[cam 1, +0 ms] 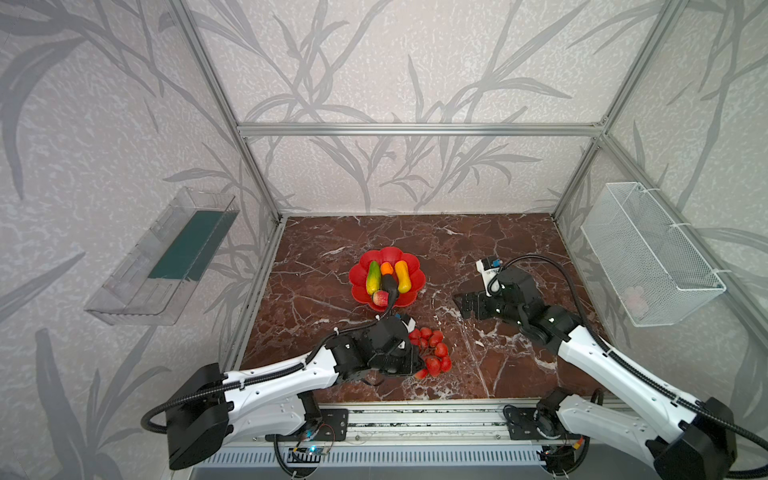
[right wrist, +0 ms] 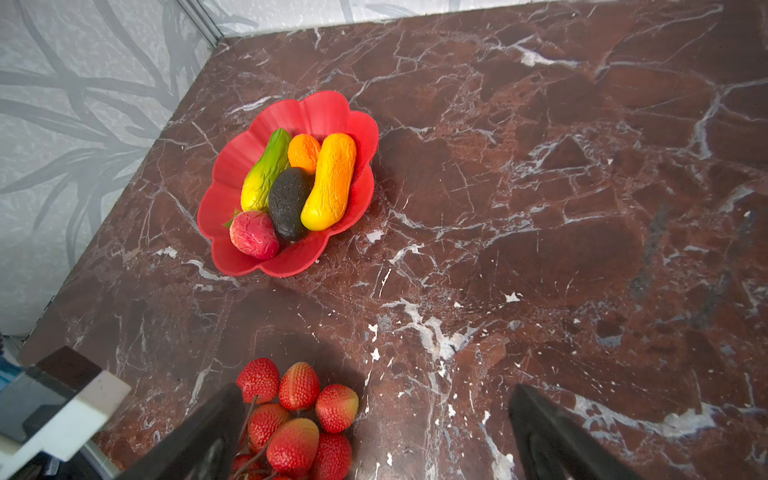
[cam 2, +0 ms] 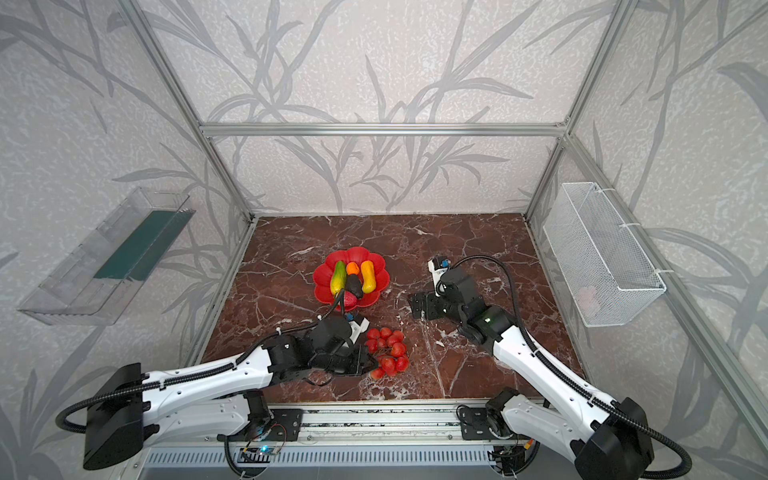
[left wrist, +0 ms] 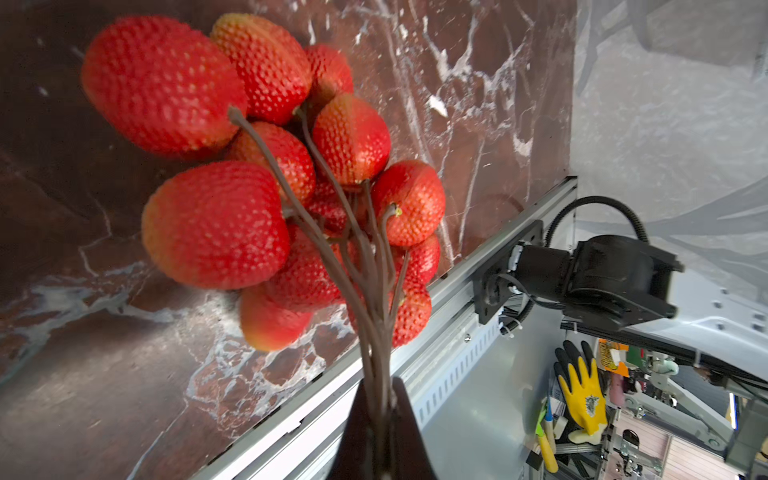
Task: Place and organize the fake fruits in the fruit bowl
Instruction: 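Lift the strawberry bunch onto the fruits in the bowl and release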
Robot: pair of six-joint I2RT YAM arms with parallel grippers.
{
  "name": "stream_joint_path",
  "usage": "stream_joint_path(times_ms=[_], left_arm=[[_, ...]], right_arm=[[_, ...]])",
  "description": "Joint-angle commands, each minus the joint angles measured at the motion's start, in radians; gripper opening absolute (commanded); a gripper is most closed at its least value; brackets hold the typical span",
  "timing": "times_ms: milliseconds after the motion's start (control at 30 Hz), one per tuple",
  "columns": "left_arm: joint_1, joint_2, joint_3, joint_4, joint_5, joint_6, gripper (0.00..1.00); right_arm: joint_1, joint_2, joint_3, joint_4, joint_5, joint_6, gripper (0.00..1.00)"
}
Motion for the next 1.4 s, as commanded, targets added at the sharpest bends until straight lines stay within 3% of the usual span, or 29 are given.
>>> stream_joint_path(times_ms=[0,233,467,767,1233,1267,1300,1333,1367], left_arm=[[0.068,-0.035,0.161,-0.051,0.007,0.113,0.00],[0.322,0.055,0.387,-0.122,0.123,0.313,0.00],[0.489,0.244,0.431,0.016,0.249,0.355,0.00],[0.578,0.289,0.370,0.160,0.226,0.380,0.00],[0.656,0.236,0.183,0.205,0.078,0.387,0.00],[0.658,0.233,0.174,0.205,0.061,0.389,0.01],[0.660,0.231,0.164,0.205,0.046,0.391,0.11],[0.661,0.230,0.154,0.206,0.034,0.387,0.28],[0.665,0.228,0.143,0.210,0.027,0.387,0.40]], right_arm=[[-0.014,-0.056,-0.013,-0.011,0.032,-0.003,0.99],[-0.048,-0.136,-0.010,-0.067,0.048,-0.022,0.99],[-0.070,-0.185,-0.017,-0.136,0.064,-0.049,0.99],[-0.092,-0.203,-0.027,-0.141,0.050,-0.060,0.99],[-0.103,-0.183,-0.024,-0.149,0.048,-0.069,0.99],[-0.104,-0.178,-0.019,-0.155,0.049,-0.070,0.99],[-0.108,-0.172,-0.009,-0.164,0.049,-0.075,0.99],[-0.113,-0.166,-0.003,-0.168,0.047,-0.080,0.99],[-0.113,-0.162,0.003,-0.170,0.048,-0.082,0.99]])
